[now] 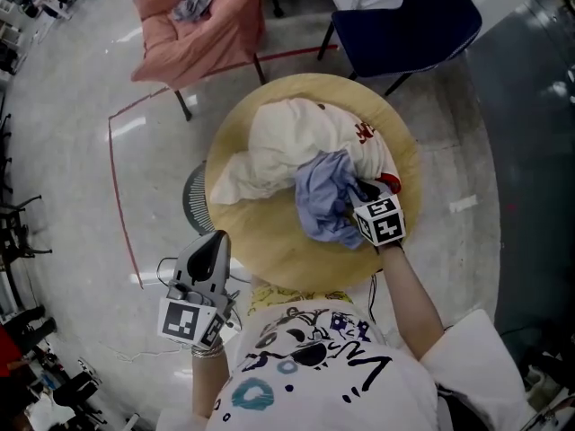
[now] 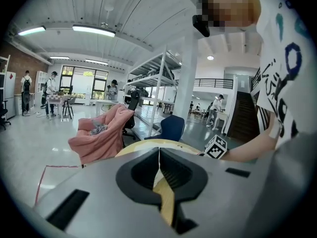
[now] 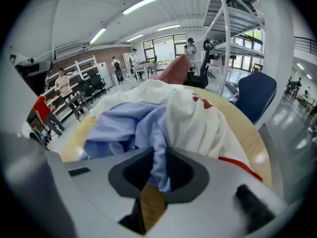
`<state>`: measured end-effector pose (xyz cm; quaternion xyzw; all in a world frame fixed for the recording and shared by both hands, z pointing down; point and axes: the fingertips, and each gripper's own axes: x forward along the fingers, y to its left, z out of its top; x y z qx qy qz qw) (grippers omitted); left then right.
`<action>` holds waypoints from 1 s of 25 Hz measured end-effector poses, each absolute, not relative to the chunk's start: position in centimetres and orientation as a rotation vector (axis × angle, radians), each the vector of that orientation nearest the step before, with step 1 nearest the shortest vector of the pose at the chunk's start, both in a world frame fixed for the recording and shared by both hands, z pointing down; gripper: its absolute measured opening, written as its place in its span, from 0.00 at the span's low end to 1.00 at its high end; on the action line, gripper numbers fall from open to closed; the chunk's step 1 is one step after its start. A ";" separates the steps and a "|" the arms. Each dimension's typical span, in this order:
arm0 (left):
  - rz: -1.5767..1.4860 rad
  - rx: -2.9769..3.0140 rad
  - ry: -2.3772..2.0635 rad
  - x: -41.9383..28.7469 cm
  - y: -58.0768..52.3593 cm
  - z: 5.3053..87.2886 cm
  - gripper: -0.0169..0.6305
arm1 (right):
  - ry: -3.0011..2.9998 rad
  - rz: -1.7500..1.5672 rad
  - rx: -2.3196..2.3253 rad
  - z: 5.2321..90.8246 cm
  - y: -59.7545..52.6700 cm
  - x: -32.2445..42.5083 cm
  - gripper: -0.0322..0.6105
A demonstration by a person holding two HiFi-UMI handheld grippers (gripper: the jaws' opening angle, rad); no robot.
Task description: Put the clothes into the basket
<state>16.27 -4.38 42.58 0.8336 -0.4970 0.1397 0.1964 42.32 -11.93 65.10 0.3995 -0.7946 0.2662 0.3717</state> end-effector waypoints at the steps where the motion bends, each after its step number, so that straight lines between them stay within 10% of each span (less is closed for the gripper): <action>1: 0.390 2.348 -1.384 16.4 -4.6 42.4 0.05 | -2.067 0.687 1.023 64.5 -11.9 41.9 0.18; 25: 0.249 2.555 -1.326 10.7 -4.7 37.9 0.05 | -2.455 0.540 1.259 47.2 -6.9 34.1 0.17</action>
